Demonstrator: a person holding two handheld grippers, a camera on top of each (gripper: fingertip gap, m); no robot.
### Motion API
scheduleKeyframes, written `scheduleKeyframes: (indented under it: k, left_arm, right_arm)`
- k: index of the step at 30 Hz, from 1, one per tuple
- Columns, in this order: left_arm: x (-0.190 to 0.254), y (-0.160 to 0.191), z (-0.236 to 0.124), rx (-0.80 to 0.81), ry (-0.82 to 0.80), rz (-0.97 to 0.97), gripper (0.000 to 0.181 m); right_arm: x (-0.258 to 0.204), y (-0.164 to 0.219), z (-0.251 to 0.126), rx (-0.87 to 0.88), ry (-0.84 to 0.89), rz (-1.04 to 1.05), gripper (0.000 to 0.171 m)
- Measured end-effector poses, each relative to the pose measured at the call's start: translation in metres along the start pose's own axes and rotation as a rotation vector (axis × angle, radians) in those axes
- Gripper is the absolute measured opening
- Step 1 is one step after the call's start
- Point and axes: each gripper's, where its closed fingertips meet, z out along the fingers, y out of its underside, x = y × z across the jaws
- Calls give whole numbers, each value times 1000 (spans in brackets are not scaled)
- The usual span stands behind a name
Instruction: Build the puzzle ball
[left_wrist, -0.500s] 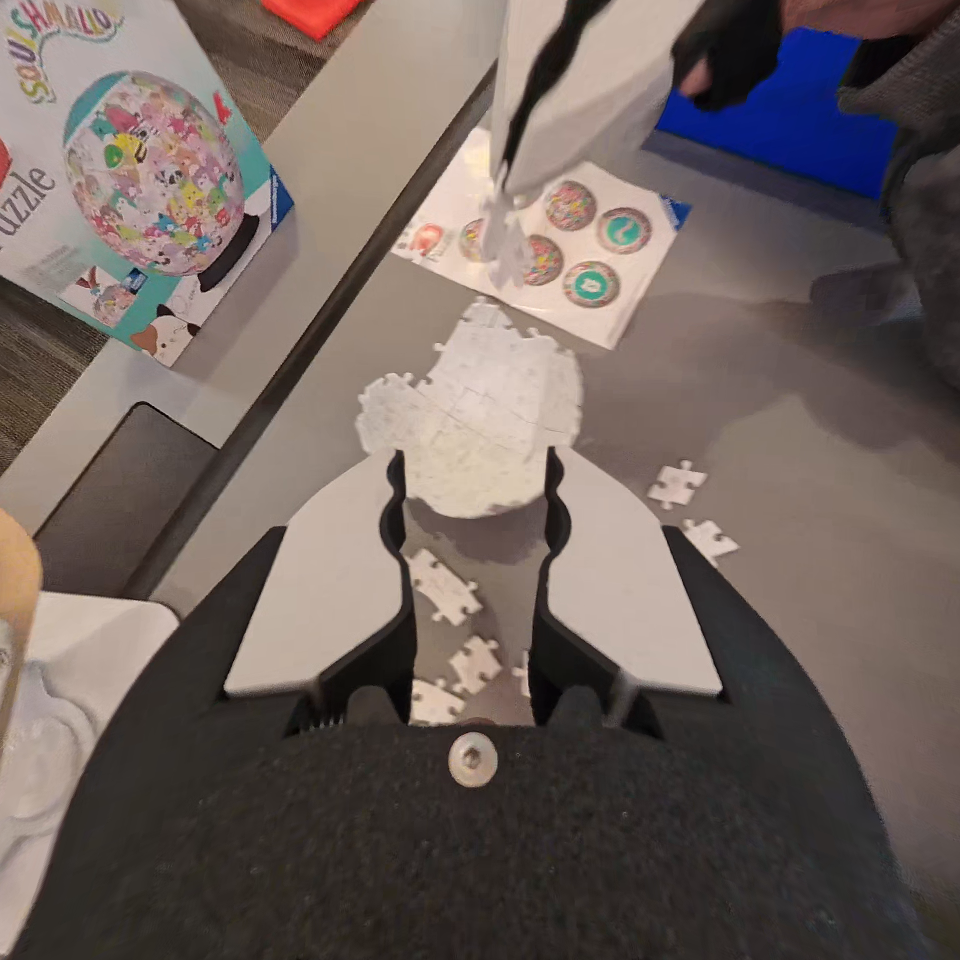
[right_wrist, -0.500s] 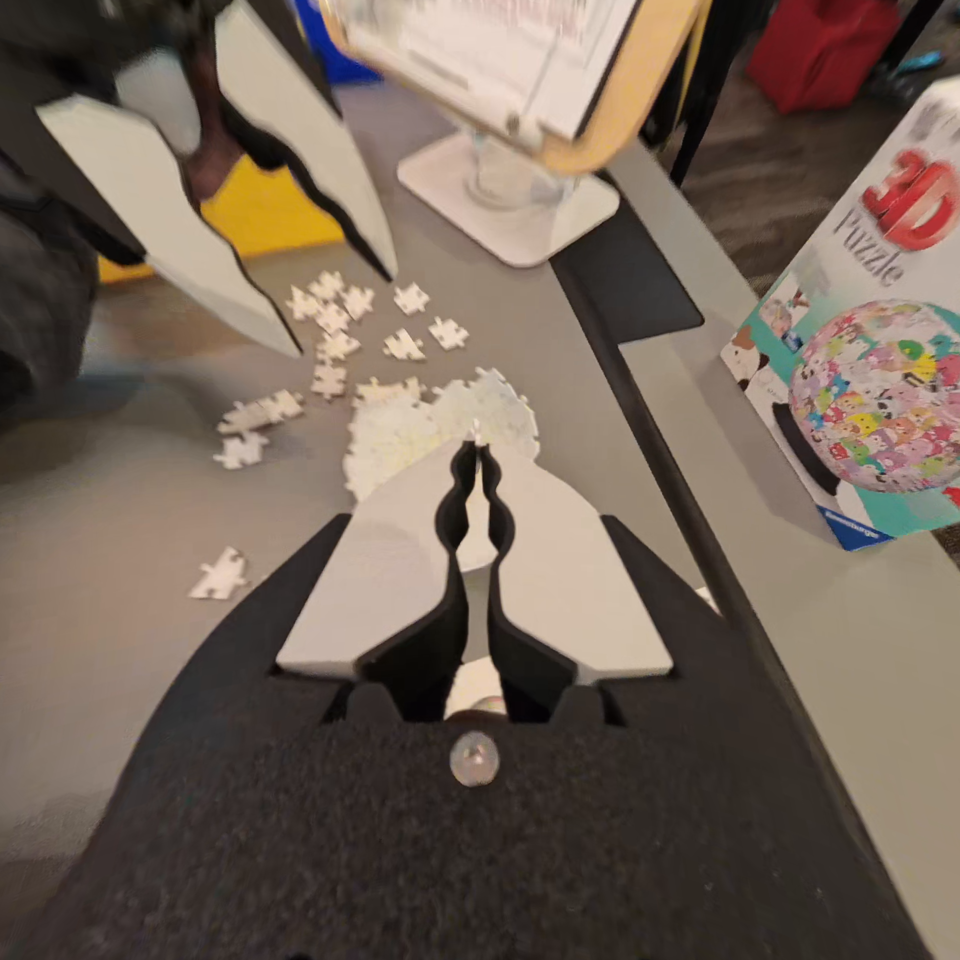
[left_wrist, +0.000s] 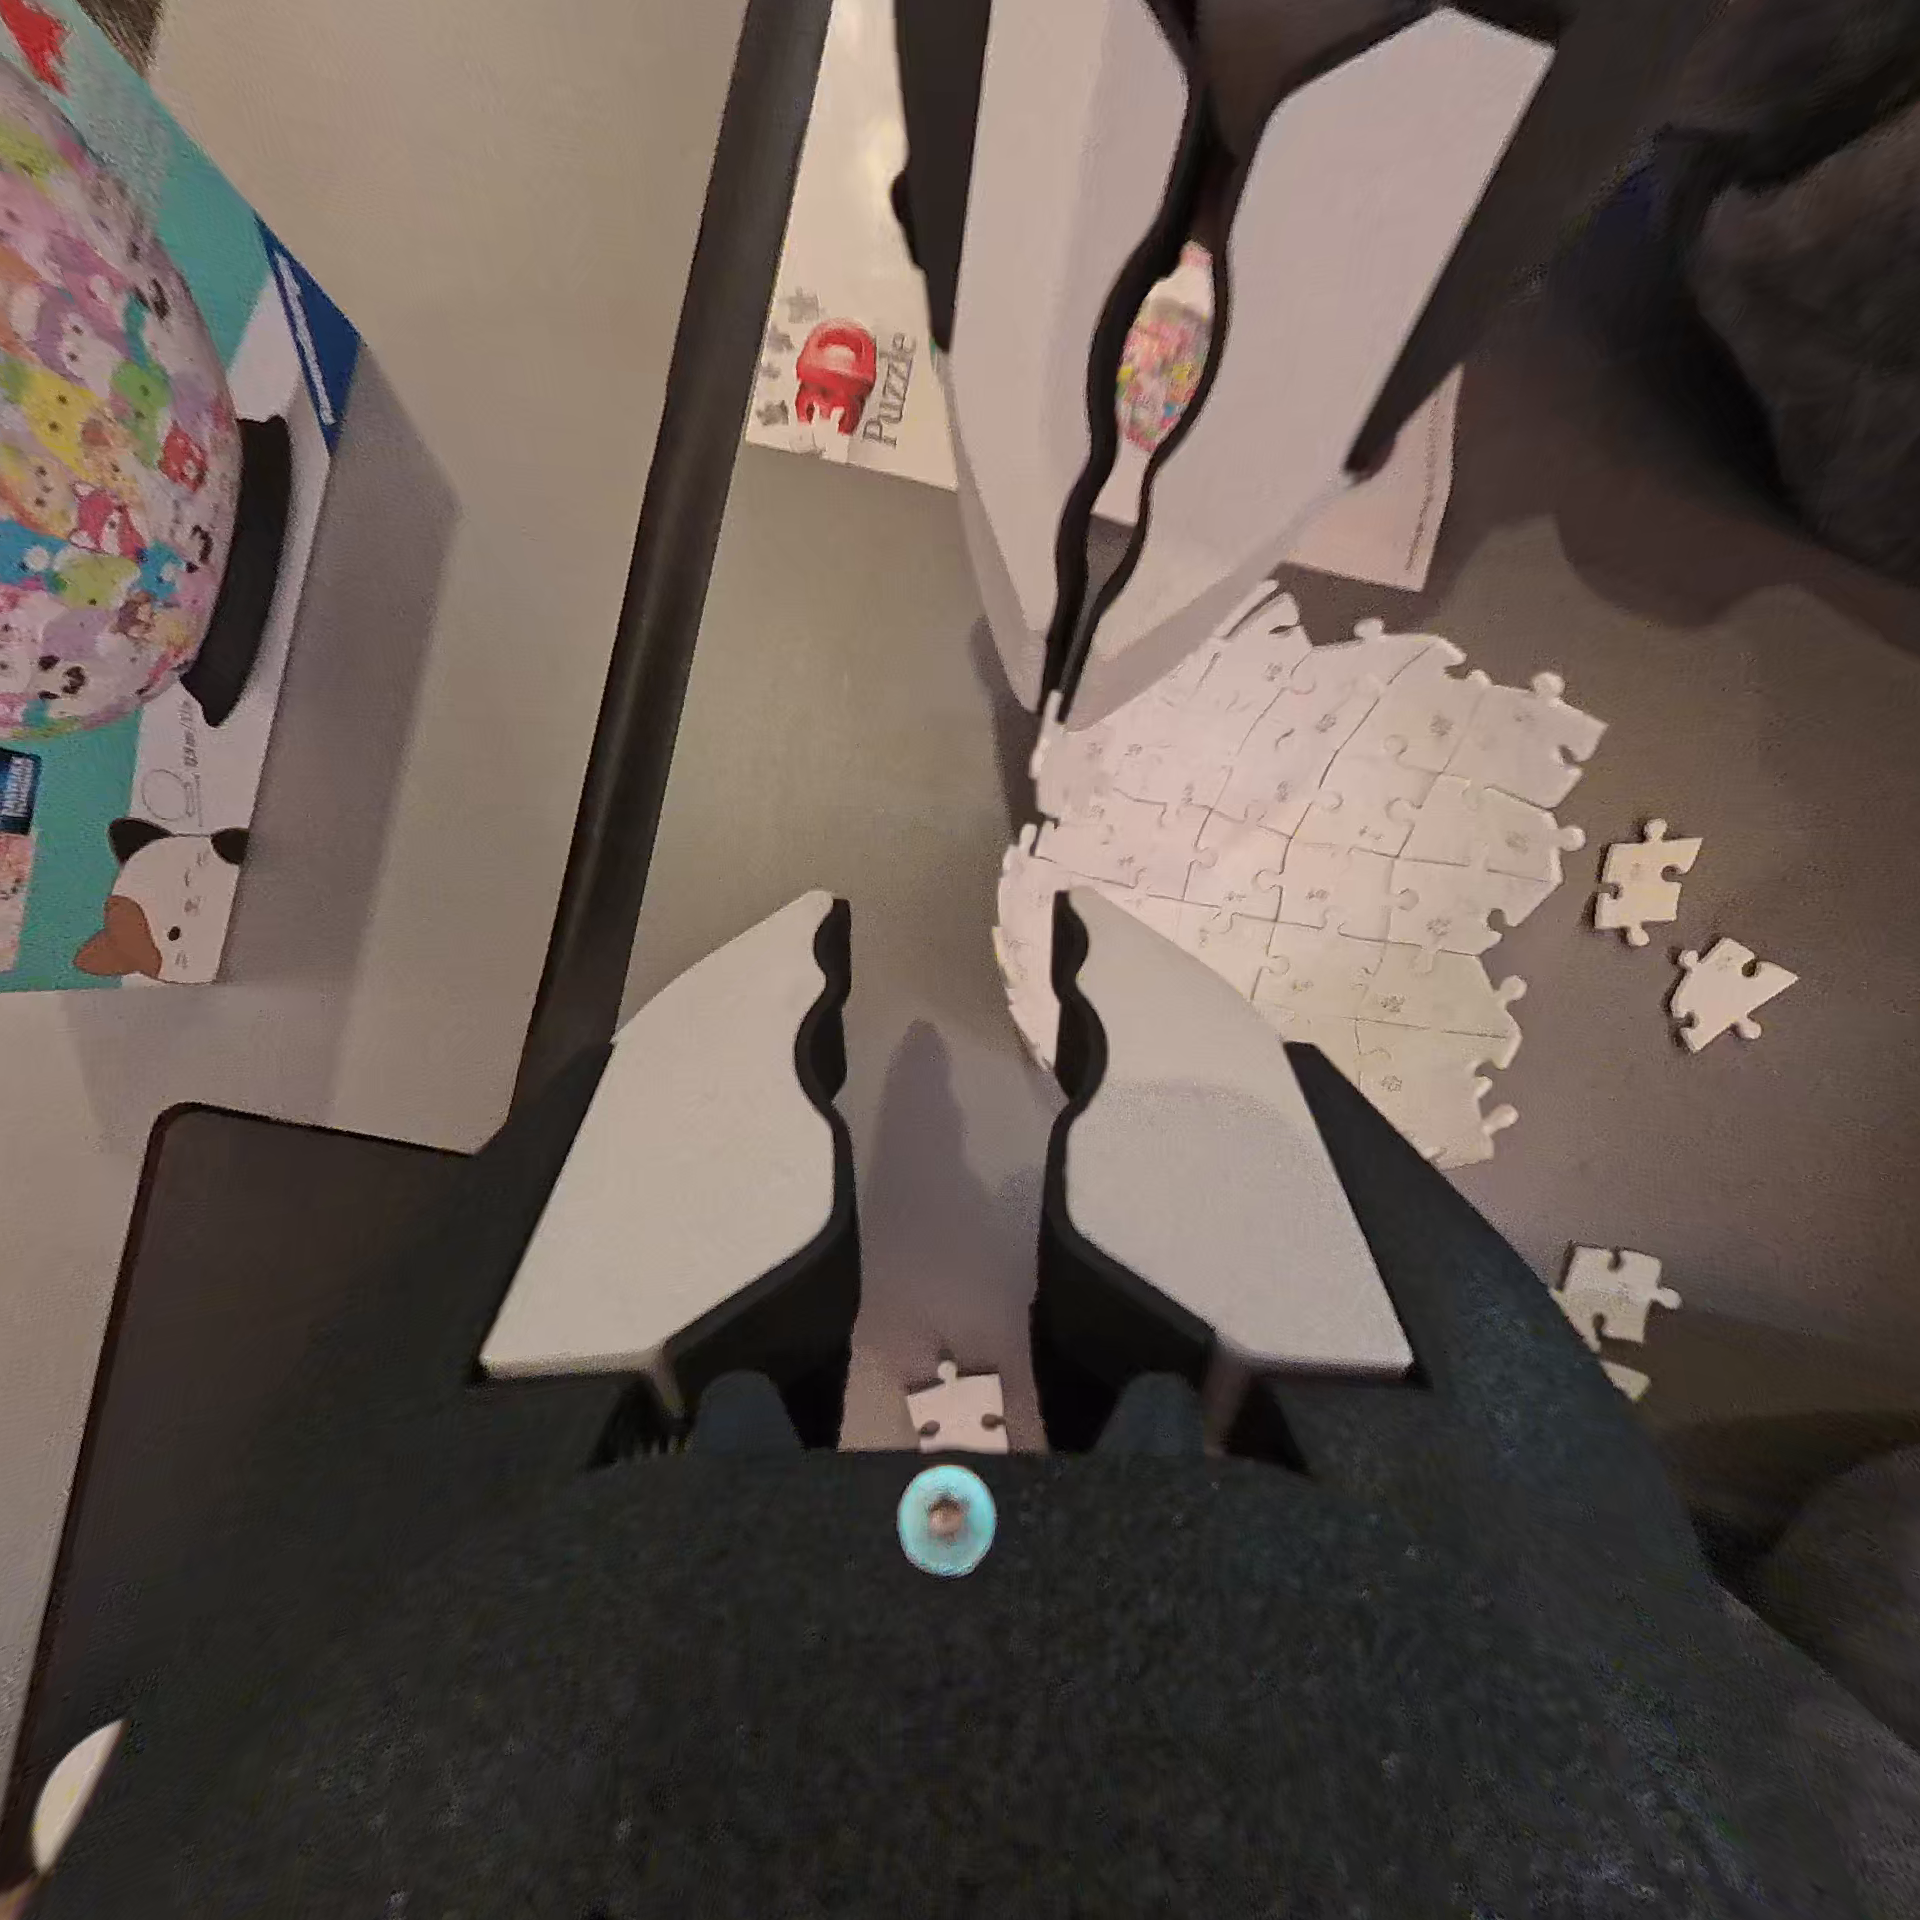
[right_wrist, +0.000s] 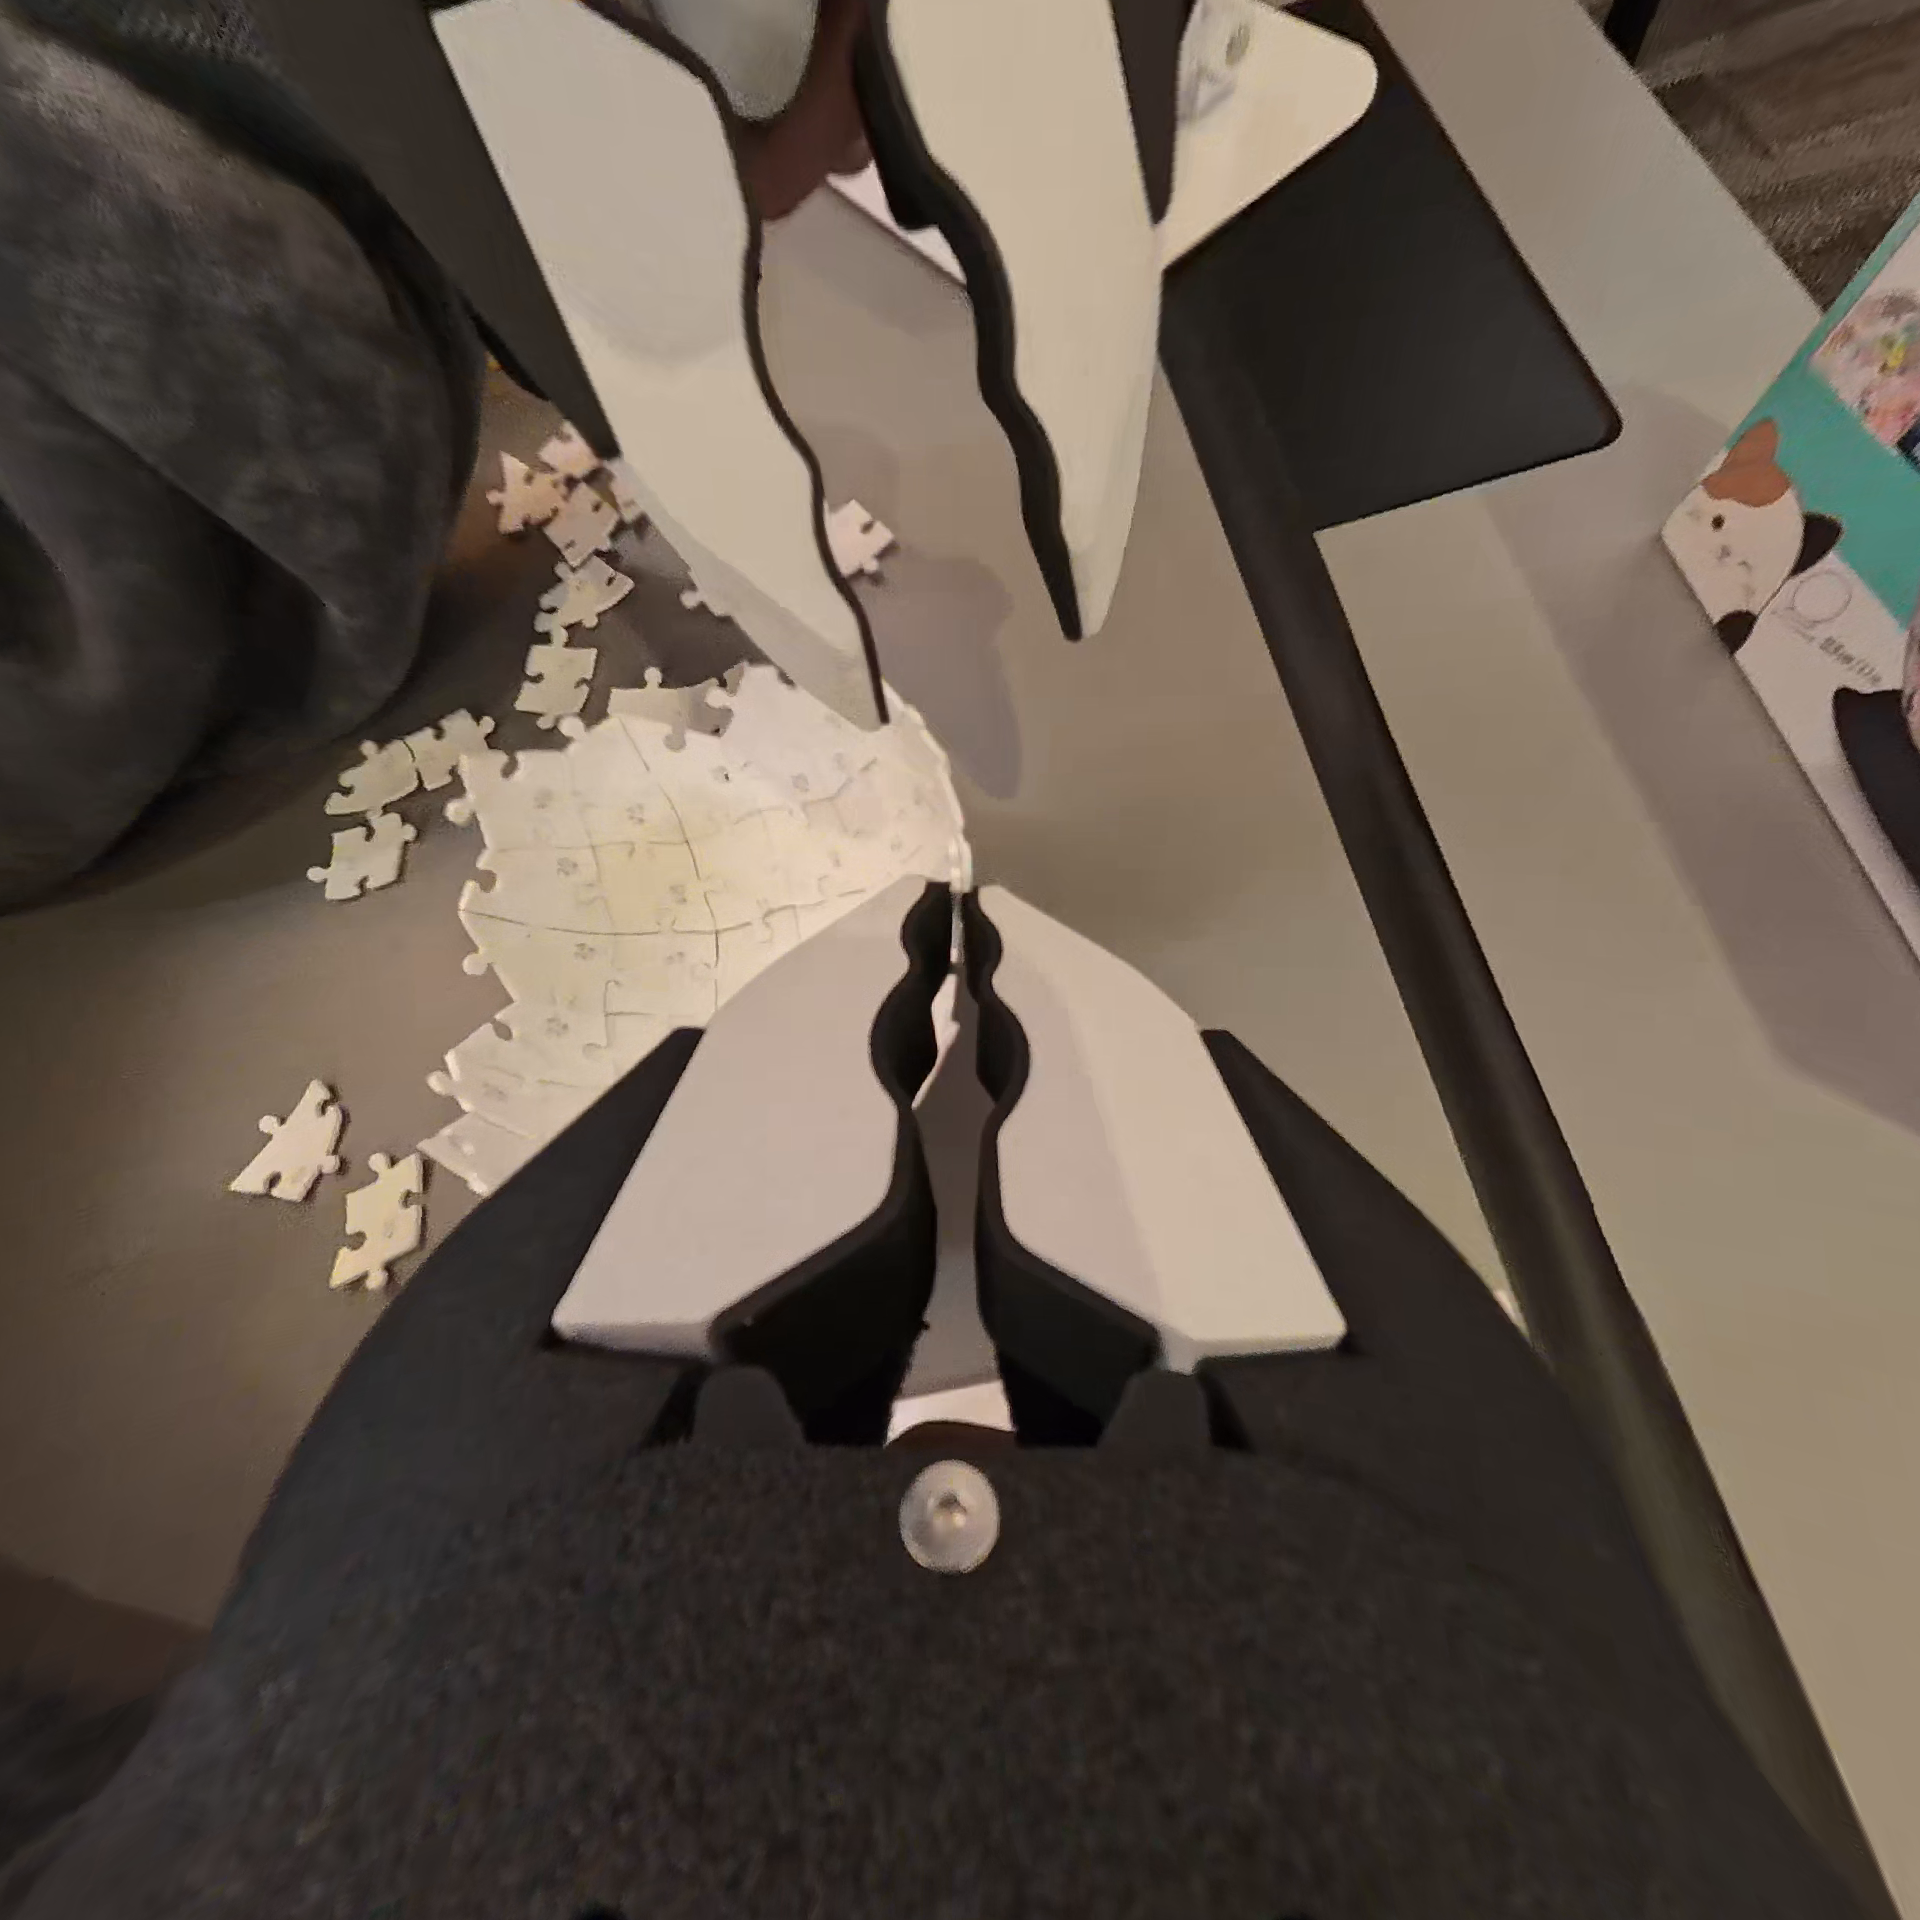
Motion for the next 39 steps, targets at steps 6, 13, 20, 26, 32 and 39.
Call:
scheduleKeyframes:
  k: [6, 13, 20, 26, 32, 39]
  left_arm:
    - [4, 9, 25, -89, 44, 23, 33]
    - [7, 5, 34, -73, 92, 10, 25]
    - [7, 4, 34, -68, 99, 13, 23]
    - [4, 5, 25, -44, 96, -10, 23]
    - [7, 8, 26, -54, 119, -10, 23]
    - [-6, 0, -4, 74, 85, -76, 34]
  right_arm:
    - [7, 11, 13, -22, 2, 9, 2]
    - [6, 10, 18, -15, 1, -15, 2]
    - [8, 13, 20, -15, 16, -47, 2]
    - [9, 10, 17, -15, 42, -70, 2]
    - [8, 8, 17, -9, 63, -101, 2]
    - [3, -1, 10, 14, 77, -146, 2]
